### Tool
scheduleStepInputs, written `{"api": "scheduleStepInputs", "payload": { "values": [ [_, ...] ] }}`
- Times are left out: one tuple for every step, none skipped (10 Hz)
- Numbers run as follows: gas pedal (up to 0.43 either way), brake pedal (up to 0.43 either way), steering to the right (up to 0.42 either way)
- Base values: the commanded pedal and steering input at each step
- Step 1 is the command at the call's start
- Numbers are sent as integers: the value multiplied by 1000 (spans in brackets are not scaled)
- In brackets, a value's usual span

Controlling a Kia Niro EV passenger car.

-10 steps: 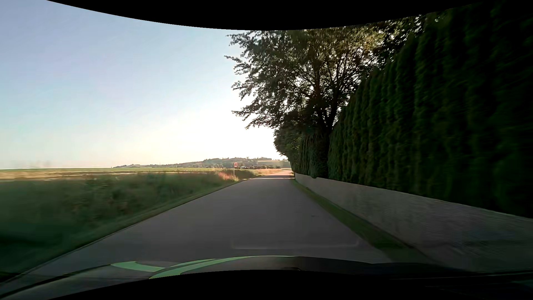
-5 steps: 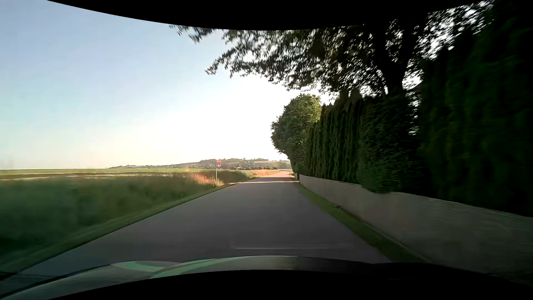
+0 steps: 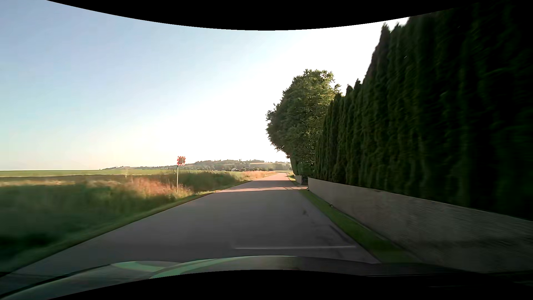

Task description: Follow the waypoints while adhering to traffic rules and regulations

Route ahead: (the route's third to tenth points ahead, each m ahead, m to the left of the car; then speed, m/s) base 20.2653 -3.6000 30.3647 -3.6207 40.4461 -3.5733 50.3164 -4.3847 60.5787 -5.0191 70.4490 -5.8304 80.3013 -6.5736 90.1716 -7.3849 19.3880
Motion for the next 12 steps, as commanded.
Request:
{"api": "scheduleStepInputs", "payload": {
  "values": [
    [118, 0, 10],
    [118, 0, 10],
    [118, 0, 8],
    [118, 0, 8],
    [118, 0, 7],
    [118, 0, 7],
    [118, 0, 7],
    [118, 0, 7],
    [118, 0, 7],
    [118, 0, 7],
    [118, 0, 7],
    [118, 0, 7]
  ]
}}
